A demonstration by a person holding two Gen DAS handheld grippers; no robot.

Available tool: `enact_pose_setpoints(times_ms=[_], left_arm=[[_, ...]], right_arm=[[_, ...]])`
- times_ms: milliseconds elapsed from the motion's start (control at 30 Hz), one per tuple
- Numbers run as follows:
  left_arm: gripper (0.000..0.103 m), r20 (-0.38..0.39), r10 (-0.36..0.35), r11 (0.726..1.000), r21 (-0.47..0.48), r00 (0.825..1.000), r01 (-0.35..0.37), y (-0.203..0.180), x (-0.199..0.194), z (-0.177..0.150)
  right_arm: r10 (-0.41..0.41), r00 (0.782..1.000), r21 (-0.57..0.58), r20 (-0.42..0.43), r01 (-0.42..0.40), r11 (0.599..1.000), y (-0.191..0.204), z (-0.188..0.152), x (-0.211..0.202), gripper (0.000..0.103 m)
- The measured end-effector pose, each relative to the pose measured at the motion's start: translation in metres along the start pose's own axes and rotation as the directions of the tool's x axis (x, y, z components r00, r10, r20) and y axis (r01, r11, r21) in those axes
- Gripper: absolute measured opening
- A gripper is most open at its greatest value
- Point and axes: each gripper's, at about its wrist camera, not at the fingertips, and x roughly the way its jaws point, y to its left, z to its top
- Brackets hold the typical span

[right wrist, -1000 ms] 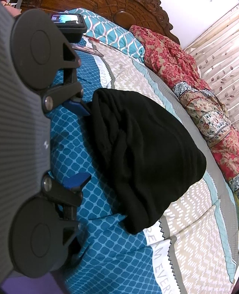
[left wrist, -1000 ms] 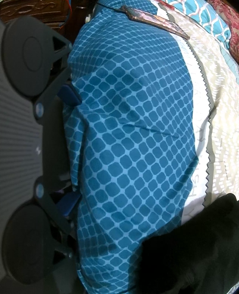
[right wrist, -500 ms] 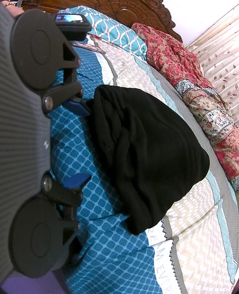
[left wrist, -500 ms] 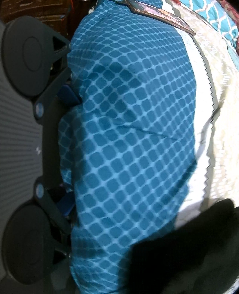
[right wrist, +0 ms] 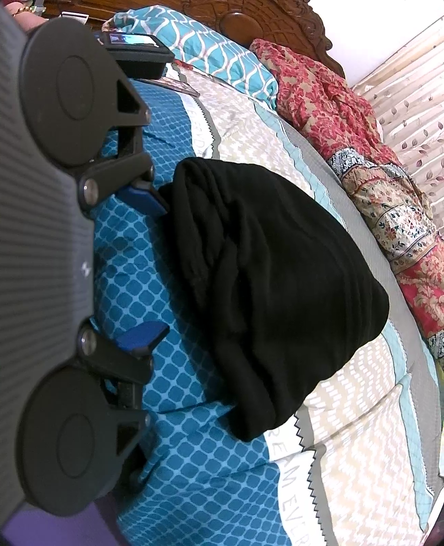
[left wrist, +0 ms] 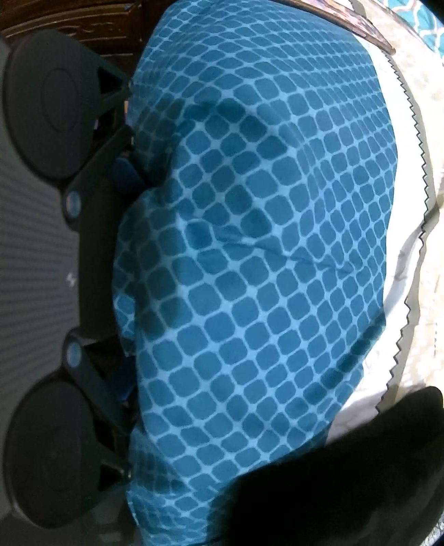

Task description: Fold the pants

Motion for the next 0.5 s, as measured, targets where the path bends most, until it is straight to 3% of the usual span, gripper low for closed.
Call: enact_pose_setpoints(times_ms=[200, 500], left_arm=[[0.103, 0.015, -0.002, 1.000, 0.018, 1.000, 0.002, -0.010, -0.016, -0.009], [0.103, 0.102, 0.078, 0.995, 0.058, 0.992, -0.084, -0.025, -0.052, -0.016]], right_arm=[[0.002, 1.000, -0.004, 0.000, -0.002, 1.000, 0.001, 0.000, 0.000, 0.071], [0.013, 1.000, 0.000, 0.008, -0.013, 1.000, 0.001, -0.001, -0.002, 0.071]])
